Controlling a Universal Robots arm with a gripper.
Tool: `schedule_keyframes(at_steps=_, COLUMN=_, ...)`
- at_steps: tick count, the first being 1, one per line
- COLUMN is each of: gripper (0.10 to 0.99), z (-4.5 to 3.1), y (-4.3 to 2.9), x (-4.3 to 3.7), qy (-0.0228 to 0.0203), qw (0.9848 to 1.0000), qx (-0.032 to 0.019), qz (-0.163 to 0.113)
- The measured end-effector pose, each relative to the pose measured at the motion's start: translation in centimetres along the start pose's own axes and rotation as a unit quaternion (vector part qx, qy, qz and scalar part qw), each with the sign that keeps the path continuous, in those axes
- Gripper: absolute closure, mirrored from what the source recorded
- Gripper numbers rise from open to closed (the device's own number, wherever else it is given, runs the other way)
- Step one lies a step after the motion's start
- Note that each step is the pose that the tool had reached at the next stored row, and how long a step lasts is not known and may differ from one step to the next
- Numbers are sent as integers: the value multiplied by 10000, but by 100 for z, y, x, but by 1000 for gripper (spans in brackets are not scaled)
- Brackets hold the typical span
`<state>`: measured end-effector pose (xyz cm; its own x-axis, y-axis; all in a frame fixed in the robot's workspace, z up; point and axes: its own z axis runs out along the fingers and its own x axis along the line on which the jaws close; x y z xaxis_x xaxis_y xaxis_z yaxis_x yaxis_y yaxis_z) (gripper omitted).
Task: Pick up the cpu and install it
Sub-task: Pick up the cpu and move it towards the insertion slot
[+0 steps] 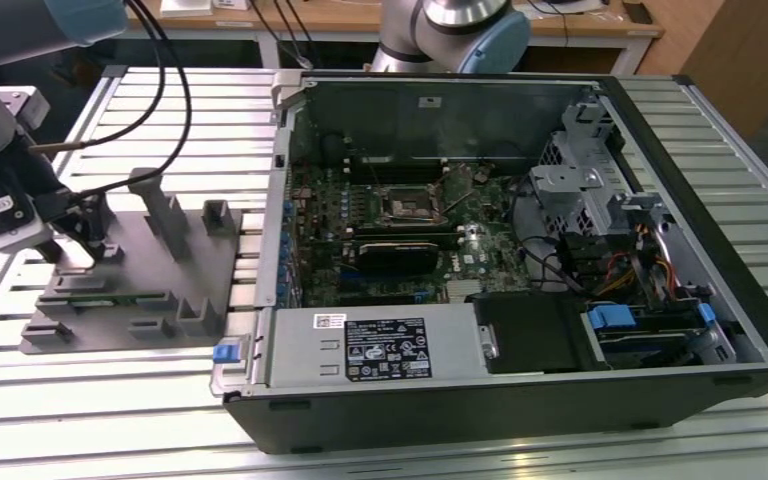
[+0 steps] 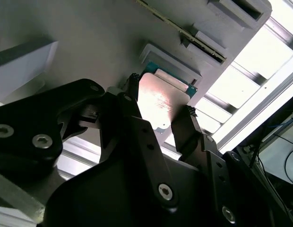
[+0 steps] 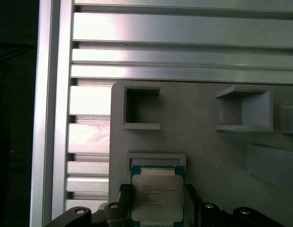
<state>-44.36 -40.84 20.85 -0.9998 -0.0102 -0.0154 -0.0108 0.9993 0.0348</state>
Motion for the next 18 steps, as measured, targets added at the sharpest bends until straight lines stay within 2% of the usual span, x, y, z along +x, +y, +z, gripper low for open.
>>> schedule_keyframes(at_steps=18, gripper=561, z=-102, y=4, x=-2, qy=-1, qw=10000, qx=-1, qz=0)
